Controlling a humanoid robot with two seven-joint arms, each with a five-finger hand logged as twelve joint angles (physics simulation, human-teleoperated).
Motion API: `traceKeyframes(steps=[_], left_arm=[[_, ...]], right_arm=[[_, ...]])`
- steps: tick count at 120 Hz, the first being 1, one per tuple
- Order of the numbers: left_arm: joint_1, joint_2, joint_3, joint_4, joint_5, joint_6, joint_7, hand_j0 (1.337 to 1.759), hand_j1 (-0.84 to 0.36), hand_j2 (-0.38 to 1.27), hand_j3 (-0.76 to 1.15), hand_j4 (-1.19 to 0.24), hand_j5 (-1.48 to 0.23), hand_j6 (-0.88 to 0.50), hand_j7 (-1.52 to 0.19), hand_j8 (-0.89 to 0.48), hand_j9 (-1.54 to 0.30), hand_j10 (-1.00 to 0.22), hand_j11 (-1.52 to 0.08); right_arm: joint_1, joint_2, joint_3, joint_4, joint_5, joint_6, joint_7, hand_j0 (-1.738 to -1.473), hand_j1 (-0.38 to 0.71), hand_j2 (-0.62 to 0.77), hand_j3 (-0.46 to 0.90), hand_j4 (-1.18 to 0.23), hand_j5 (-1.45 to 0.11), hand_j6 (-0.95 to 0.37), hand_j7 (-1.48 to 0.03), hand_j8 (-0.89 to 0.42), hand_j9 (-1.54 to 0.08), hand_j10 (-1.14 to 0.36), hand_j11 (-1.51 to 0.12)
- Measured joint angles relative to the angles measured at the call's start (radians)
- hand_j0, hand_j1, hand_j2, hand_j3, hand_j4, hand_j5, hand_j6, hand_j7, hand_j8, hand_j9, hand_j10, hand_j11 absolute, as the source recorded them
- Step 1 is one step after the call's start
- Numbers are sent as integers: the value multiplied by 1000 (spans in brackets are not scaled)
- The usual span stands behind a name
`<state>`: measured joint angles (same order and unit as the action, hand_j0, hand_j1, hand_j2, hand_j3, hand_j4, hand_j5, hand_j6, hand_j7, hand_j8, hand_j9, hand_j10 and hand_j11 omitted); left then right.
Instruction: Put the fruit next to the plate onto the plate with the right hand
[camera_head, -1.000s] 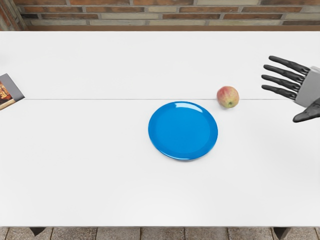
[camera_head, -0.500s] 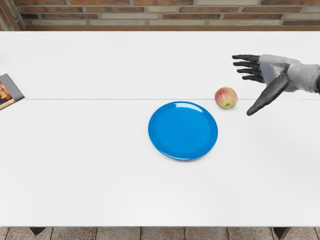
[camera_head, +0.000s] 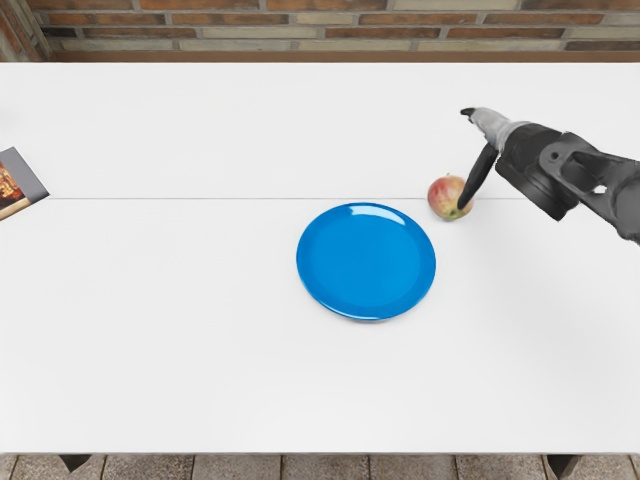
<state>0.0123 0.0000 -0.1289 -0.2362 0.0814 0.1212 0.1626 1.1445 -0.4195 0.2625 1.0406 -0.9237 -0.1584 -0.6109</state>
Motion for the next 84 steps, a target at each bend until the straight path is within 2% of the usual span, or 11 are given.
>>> traceKeyframes(steps=[18, 30, 53, 84], left_arm=[[0, 0, 0, 0, 0, 0, 0, 1658, 341, 1, 0, -7, -9, -7, -9, -7, -9, -7, -9], [0, 0, 0, 0, 0, 0, 0, 1658, 341, 1, 0, -7, -9, -7, -9, -7, -9, -7, -9], [0, 0, 0, 0, 0, 0, 0, 1658, 341, 1, 0, -7, -9, -7, -9, -7, -9, -7, -9], [0, 0, 0, 0, 0, 0, 0, 1658, 341, 1, 0, -7, -9, -7, -9, -7, -9, -7, -9]], right_arm=[[12, 135, -66, -190, -4, -37, 0, -1658, -312, -5, 0, -34, -42, -35, -42, -35, -42, -34, -42], [13, 192, -98, -258, -2, -43, 0, -1658, -306, -6, 0, -39, -48, -40, -48, -39, -48, -38, -48], [10, 220, -115, -290, 6, -35, 1, -1657, -222, -42, 0, -183, -265, -197, -248, -183, -267, -180, -268], [8, 222, -118, -291, 12, -18, 0, -1657, 53, -78, 0, -376, -508, -385, -496, -376, -509, -376, -509]])
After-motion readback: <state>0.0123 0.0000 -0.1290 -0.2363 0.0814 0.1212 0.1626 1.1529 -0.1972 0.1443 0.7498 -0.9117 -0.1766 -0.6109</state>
